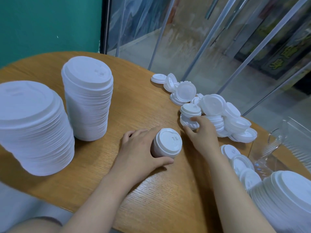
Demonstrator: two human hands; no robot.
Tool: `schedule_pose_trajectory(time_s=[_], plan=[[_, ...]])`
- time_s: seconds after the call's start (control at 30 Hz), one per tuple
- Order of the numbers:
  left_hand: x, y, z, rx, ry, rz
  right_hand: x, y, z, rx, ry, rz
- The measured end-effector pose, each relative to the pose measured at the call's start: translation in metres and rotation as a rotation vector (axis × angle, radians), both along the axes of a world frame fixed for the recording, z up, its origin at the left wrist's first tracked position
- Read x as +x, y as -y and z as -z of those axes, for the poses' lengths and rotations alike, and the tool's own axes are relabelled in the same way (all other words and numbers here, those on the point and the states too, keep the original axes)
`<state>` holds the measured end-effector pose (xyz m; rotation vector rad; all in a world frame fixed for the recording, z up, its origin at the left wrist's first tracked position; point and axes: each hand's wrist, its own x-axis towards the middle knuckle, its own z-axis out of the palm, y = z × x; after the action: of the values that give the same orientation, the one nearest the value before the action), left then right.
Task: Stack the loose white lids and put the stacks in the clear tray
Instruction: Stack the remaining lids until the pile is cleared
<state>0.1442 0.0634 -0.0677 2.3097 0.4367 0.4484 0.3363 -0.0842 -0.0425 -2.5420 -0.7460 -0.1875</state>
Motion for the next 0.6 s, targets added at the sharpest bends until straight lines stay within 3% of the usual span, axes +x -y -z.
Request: schedule_pose_trajectory(time_s=[0.27,0.6], plan=[[0.0,-0.001,0.001,-0.03,0.014,0.002,0.0,-0.005,0.001,-0.035,0.003,-0.03],[0.0,0.0,-0.001,-0.028,0.002,-0.007,-0.025,0.018,-0.009,0.517,-0.189,0.036]])
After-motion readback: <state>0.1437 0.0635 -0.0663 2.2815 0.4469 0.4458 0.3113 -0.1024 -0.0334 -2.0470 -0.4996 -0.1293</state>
